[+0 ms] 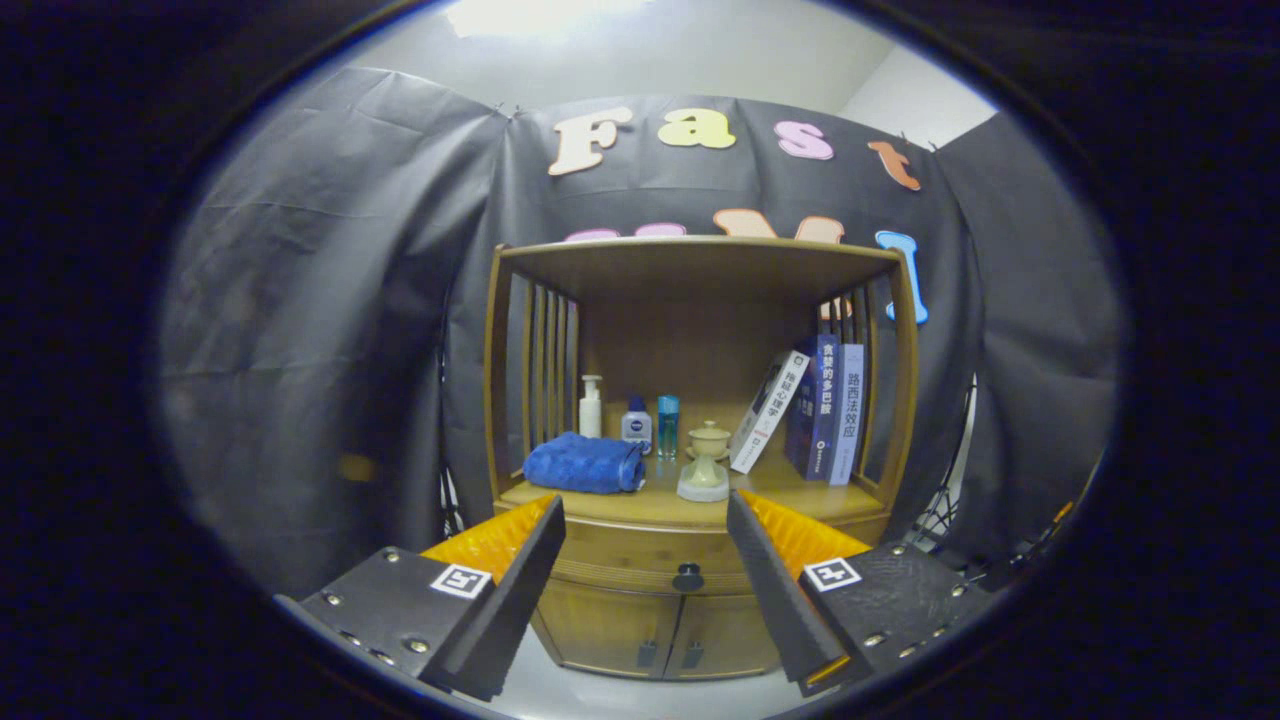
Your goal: Pull open the drawer, take out the items inside it, and place them on the countertop above the cabinet.
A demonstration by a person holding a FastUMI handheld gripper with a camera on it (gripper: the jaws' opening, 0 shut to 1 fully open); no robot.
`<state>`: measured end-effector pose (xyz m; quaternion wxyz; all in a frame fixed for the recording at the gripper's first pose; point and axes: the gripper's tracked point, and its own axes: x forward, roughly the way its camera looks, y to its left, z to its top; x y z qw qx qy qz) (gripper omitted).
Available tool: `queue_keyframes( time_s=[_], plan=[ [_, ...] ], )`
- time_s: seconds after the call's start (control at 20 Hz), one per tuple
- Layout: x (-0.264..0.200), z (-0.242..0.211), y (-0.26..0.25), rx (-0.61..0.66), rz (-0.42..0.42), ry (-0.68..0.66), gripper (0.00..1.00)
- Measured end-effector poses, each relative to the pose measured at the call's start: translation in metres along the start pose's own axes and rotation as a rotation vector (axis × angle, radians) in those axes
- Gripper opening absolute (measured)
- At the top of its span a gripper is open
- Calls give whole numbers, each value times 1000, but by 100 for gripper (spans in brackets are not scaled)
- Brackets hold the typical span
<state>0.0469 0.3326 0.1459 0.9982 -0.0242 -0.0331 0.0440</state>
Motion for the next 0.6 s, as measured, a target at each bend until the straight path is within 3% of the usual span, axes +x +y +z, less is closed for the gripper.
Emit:
queue_keyframes(
  time_s=[0.6],
  plan=[
    [-37,38,-25,30,-2,-74,98]
  ],
)
